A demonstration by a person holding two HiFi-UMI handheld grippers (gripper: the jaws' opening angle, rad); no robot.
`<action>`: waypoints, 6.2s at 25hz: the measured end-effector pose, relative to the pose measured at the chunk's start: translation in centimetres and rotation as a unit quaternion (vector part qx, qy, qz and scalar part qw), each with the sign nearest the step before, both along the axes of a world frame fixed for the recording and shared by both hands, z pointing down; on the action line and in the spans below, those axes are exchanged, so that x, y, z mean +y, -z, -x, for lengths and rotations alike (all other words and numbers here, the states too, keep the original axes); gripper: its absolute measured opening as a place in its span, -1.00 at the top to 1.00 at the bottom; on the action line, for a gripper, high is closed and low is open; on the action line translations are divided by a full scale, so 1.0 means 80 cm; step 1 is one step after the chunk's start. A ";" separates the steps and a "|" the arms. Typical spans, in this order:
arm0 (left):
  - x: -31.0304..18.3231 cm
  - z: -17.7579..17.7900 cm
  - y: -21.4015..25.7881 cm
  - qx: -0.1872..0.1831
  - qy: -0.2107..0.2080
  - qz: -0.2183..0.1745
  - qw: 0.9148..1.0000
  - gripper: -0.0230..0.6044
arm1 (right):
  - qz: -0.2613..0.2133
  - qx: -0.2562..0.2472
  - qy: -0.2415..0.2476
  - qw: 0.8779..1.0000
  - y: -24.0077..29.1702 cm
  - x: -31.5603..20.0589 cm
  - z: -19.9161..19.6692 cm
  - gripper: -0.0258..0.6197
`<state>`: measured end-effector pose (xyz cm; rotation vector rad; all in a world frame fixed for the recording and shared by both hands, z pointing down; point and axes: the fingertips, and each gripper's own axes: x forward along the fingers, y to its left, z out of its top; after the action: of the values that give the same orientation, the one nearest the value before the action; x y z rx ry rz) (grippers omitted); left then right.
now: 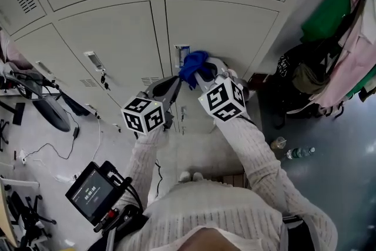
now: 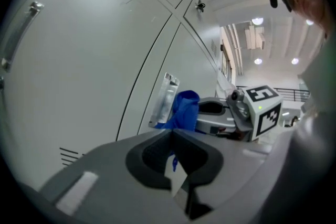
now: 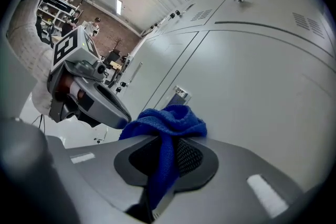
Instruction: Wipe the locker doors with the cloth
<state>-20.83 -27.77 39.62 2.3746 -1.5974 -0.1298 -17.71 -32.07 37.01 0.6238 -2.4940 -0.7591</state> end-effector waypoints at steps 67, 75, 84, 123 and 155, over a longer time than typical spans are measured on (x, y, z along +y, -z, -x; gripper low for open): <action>-0.040 -0.059 0.237 -0.109 -0.070 -0.198 0.972 0.91 | -0.140 -0.183 -0.086 0.969 0.248 -0.026 -0.088 0.76; -0.049 -0.064 0.225 -0.107 -0.074 -0.189 0.973 0.91 | -0.143 -0.197 -0.080 0.967 0.247 -0.025 -0.088 0.76; -0.052 -0.065 0.194 -0.093 -0.080 -0.160 0.980 0.91 | -0.121 -0.189 -0.090 0.970 0.206 -0.029 -0.095 0.76; -0.028 -0.093 -0.081 -0.015 -0.096 0.057 0.994 0.91 | 0.116 -0.050 -0.124 0.984 -0.136 -0.039 -0.096 0.76; -0.069 -0.154 0.179 -0.043 -0.167 -0.154 0.973 0.91 | -0.094 -0.258 -0.133 0.952 0.221 -0.050 -0.211 0.75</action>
<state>-8.51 -33.26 25.28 2.8873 -1.2620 -0.2220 -0.80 -36.05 19.33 1.3473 -2.7199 -0.8144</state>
